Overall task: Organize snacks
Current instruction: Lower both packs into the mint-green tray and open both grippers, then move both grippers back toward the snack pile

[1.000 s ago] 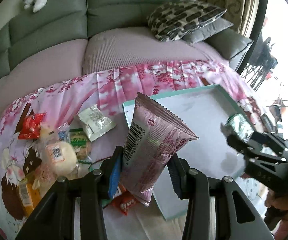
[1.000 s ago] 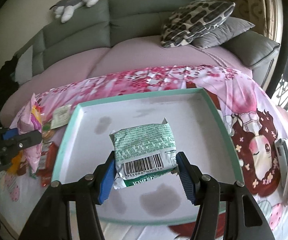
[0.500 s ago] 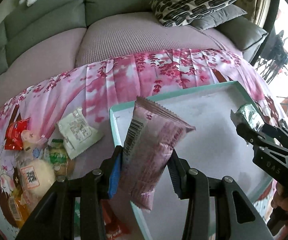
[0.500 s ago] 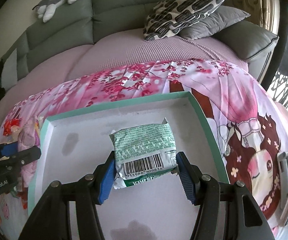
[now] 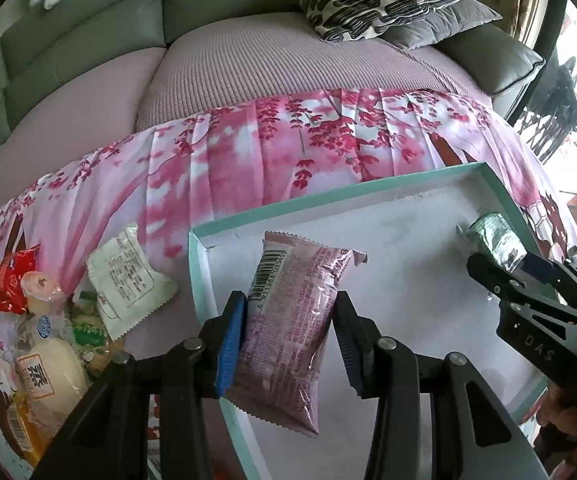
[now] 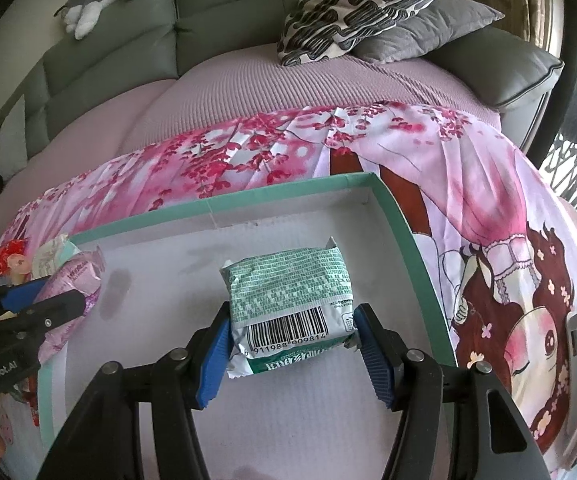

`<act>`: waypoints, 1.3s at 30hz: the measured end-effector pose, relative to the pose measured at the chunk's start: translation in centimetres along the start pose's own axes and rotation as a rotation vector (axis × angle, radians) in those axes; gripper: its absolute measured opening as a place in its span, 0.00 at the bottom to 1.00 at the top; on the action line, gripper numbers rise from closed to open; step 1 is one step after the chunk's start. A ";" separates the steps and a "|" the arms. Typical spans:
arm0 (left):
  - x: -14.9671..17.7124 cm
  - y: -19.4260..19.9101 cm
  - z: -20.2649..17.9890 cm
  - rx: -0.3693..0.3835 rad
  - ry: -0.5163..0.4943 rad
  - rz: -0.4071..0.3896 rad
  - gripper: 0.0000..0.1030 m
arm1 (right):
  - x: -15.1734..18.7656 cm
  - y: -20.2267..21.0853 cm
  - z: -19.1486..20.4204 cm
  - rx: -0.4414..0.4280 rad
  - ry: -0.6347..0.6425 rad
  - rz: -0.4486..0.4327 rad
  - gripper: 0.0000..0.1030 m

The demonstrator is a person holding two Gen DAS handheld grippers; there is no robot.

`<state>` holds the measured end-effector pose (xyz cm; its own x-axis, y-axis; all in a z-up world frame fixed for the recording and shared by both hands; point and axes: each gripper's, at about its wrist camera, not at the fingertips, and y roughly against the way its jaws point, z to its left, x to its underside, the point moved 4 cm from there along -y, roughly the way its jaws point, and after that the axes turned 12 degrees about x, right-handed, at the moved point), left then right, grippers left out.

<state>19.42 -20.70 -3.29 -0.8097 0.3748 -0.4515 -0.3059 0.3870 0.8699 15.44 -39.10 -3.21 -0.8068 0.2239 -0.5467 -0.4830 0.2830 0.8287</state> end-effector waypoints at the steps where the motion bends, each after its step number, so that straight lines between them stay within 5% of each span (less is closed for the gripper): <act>1: 0.0 0.0 0.0 0.002 0.005 0.002 0.45 | 0.0 0.0 0.0 -0.003 -0.001 0.003 0.62; 13: 0.3 1.2 -0.7 0.043 0.012 -0.001 0.50 | 0.2 0.9 0.1 -0.006 0.025 -0.016 0.70; 17: 0.3 2.0 -0.7 0.042 0.020 -0.020 0.61 | 0.2 1.6 0.2 -0.010 0.034 -0.034 0.86; 22: 0.3 3.2 -0.7 0.023 0.015 -0.053 0.62 | 0.5 2.1 0.2 -0.014 0.039 -0.043 0.90; 24: 0.3 3.5 -0.5 0.007 0.017 -0.065 0.72 | 0.7 2.3 0.2 -0.023 0.035 -0.044 0.99; 26: 0.3 3.8 -0.2 -0.003 0.022 -0.082 0.87 | 0.9 2.6 0.2 -0.028 0.035 -0.050 1.00; 39: 1.4 6.4 1.4 -0.096 0.020 -0.191 1.00 | 2.3 4.1 -0.4 -0.057 0.019 -0.063 1.00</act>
<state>17.06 -16.51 1.40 -0.7420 0.2848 -0.6069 -0.5004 0.3673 0.7840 11.43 -37.80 -1.03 -0.7805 0.1897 -0.5957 -0.5508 0.2422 0.7987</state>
